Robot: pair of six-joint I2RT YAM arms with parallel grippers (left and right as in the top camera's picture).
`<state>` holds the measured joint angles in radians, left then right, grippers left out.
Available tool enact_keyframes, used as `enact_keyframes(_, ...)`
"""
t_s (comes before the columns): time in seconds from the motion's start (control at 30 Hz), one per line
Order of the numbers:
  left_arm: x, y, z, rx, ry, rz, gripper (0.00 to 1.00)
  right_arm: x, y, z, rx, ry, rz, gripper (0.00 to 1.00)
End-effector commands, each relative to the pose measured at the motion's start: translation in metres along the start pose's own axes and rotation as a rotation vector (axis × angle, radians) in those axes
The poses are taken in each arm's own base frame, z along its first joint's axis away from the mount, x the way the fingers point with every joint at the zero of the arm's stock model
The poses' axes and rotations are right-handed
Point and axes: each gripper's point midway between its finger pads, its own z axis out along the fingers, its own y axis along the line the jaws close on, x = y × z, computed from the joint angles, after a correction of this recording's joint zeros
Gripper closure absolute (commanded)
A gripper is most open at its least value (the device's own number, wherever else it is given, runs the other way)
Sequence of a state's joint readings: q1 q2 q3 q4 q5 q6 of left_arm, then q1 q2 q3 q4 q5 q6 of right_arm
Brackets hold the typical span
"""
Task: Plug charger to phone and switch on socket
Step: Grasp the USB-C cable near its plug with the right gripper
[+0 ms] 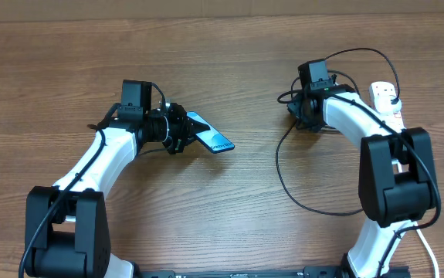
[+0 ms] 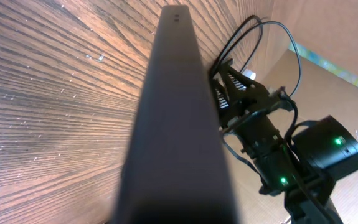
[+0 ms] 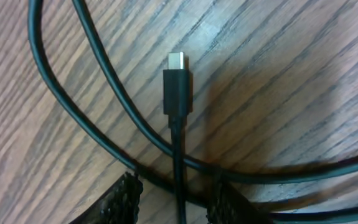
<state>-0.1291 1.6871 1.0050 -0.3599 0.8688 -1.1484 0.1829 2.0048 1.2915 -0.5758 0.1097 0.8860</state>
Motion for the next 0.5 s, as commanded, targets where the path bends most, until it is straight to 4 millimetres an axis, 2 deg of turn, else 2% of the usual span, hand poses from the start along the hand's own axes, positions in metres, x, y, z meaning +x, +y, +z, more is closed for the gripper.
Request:
enact_keyframes(0.0, 0.008, -0.018, -0.004, 0.043, 0.036, 0.054, 0.96, -0.001, -0.003, 0.015, 0.023, 0.008, 0.007, 0.62)
enact_keyframes(0.2, 0.008, -0.018, -0.004, 0.043, 0.036, 0.053, 0.96, 0.007, -0.01, 0.025, 0.055, 0.035, 0.003, 0.66)
enact_keyframes(0.47, 0.011, -0.018, -0.004, 0.046, 0.054, 0.07, 0.96, 0.008, -0.012, 0.026, 0.062, 0.04, 0.002, 0.83)
